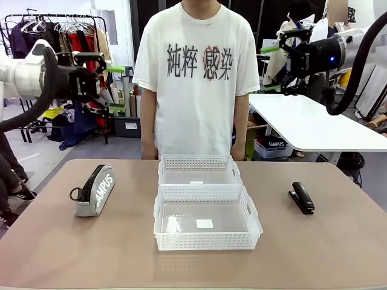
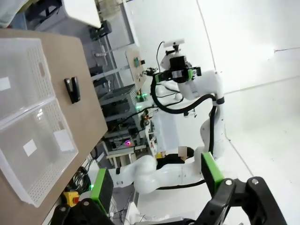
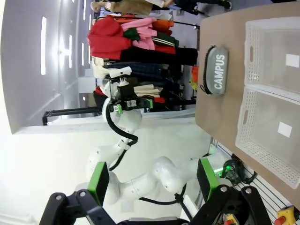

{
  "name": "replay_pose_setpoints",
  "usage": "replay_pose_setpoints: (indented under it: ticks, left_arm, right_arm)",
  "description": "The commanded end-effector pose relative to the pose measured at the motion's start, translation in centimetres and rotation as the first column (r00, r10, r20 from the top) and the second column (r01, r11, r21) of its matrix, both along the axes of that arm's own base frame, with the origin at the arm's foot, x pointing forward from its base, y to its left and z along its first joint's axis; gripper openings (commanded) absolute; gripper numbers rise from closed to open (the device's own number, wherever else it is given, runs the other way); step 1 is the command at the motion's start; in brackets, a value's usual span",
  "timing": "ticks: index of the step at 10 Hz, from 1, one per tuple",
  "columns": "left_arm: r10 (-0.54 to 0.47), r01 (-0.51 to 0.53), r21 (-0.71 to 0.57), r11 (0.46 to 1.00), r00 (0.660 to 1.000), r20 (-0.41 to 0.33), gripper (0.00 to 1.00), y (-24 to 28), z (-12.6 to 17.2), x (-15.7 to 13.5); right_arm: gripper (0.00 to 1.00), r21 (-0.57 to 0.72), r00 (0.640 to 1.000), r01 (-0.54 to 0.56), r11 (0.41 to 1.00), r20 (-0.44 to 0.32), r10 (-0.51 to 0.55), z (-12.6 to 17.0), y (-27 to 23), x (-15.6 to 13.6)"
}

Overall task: Distribute items into two baskets.
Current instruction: Pick up the Pencil pouch that the person points to.

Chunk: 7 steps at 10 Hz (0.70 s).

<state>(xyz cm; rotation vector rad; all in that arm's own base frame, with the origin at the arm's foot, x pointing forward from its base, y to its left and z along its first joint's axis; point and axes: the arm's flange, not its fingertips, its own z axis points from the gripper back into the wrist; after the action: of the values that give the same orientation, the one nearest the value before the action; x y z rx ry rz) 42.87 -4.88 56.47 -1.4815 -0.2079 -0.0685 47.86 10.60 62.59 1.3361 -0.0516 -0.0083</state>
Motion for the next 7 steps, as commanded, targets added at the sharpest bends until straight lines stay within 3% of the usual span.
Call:
replay_pose_setpoints:
  ticks: [1,7]
  left_arm:
    - [0.028,-0.028,-0.044,0.999,1.000,-0.008,1.00,-0.1,1.8,0.7]
    - [0.033,-0.030,-0.072,0.997,0.999,0.037,1.00,1.3,6.1,2.2]
  right_arm:
    - [1.00,0.056,1.000,-0.005,0.998,-0.014,0.006,1.4,-0.6,0.6]
    - [1.00,0.122,0.998,-0.062,0.991,-0.017,0.065,3.2,-3.7,3.3]
